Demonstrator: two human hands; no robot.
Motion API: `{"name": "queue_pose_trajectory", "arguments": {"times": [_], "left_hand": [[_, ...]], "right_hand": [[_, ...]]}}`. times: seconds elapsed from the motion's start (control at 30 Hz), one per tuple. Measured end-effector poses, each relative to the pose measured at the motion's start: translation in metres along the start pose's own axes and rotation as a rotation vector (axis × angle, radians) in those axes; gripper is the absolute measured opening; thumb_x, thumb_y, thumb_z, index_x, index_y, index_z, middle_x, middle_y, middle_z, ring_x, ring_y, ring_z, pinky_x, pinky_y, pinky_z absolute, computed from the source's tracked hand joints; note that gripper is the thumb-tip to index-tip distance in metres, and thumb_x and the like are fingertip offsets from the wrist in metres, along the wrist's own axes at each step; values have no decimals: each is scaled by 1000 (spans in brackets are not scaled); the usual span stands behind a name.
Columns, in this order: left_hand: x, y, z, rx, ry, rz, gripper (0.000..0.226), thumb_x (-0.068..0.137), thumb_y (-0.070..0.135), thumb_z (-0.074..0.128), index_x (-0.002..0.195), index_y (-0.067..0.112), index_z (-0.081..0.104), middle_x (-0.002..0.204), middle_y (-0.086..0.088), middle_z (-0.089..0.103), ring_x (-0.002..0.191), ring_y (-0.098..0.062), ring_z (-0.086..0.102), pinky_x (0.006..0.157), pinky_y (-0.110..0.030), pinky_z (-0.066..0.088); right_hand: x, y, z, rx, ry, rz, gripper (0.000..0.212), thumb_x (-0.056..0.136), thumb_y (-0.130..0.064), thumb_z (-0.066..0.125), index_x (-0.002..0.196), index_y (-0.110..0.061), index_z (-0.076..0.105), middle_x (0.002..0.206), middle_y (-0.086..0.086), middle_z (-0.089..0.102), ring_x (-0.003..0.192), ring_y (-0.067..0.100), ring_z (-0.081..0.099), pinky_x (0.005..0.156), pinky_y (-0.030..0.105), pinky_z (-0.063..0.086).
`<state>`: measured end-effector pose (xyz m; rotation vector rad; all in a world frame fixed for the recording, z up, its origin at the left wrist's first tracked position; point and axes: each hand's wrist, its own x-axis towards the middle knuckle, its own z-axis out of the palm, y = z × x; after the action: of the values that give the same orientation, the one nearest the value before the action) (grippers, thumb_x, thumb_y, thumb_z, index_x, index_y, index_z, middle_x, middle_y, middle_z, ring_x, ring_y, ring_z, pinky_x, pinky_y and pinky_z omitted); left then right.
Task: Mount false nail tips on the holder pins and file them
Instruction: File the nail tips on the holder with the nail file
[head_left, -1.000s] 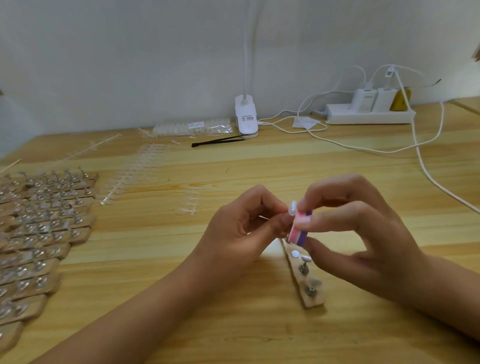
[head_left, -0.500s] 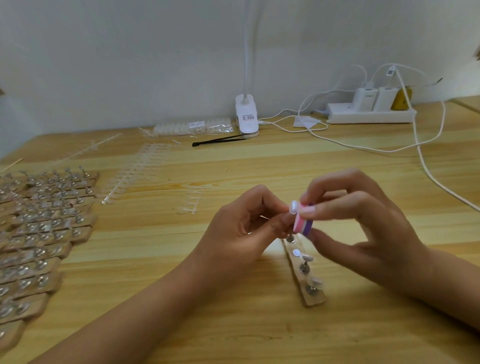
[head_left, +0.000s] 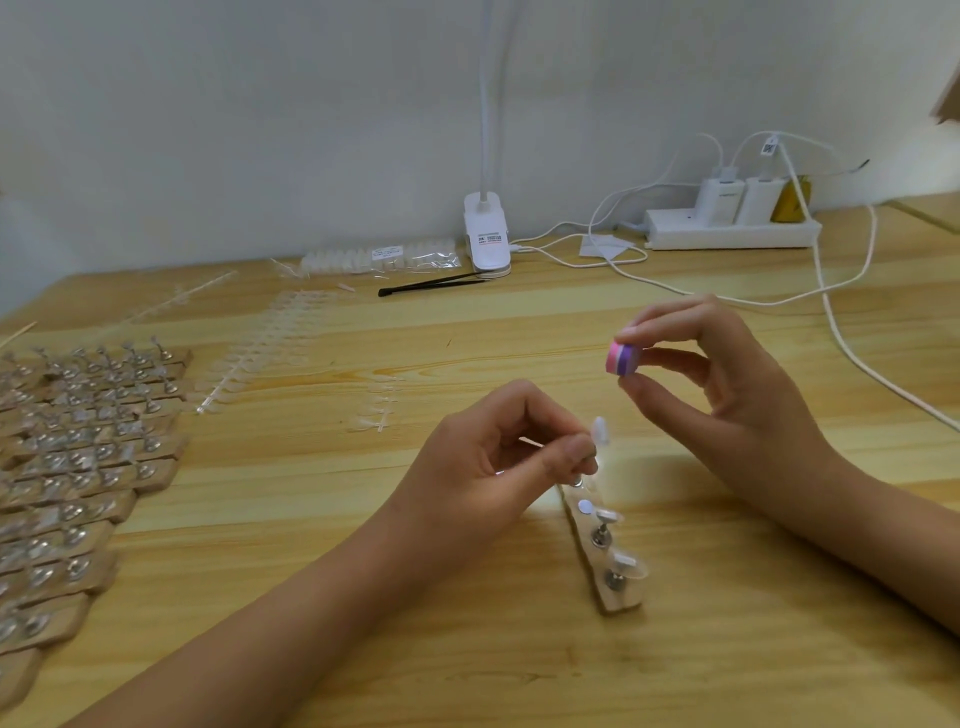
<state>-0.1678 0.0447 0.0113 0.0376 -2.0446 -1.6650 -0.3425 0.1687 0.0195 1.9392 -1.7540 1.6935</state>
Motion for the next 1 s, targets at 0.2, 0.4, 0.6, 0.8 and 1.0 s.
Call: {"name": "queue_pose_trajectory", "arguments": {"times": [0.2, 0.4, 0.6, 0.8, 1.0], "left_hand": [[0, 4, -2, -47, 26, -36, 9, 84, 24, 70, 91, 20, 69, 86, 2, 72, 81, -12, 70, 73, -20, 53], [1, 4, -1, -23, 81, -15, 7, 84, 18, 75, 86, 17, 68, 82, -1, 71, 78, -10, 69, 72, -19, 53], [3, 1, 0, -3, 117, 14, 12, 88, 10, 66, 85, 21, 68, 82, 1, 72, 82, -12, 72, 72, -19, 53], [2, -1, -1, 49, 113, 32, 15, 90, 10, 66, 89, 24, 69, 84, -1, 73, 81, -11, 71, 73, -20, 53], [2, 0, -2, 94, 124, 62, 6, 89, 24, 66, 90, 30, 68, 84, 4, 72, 83, -11, 71, 75, -22, 54]], "right_hand": [[-2, 1, 1, 30, -16, 31, 27, 89, -15, 61, 114, -22, 54, 115, 5, 56, 109, 20, 61, 94, 24, 51], [-4, -5, 2, 181, 3, 137, 25, 90, -19, 67, 112, -20, 57, 107, -3, 63, 104, 19, 63, 90, 25, 53], [-9, -21, 8, 225, -31, 71, 29, 84, -18, 65, 110, -17, 54, 104, 0, 65, 98, 16, 68, 88, 22, 52], [-10, -25, 9, 245, -34, 49, 24, 86, -13, 62, 108, -19, 57, 107, 0, 61, 102, 19, 65, 87, 23, 53], [-8, -23, 9, 256, -30, 70, 25, 87, -15, 62, 111, -18, 58, 106, -1, 61, 99, 16, 65, 84, 21, 54]]}}
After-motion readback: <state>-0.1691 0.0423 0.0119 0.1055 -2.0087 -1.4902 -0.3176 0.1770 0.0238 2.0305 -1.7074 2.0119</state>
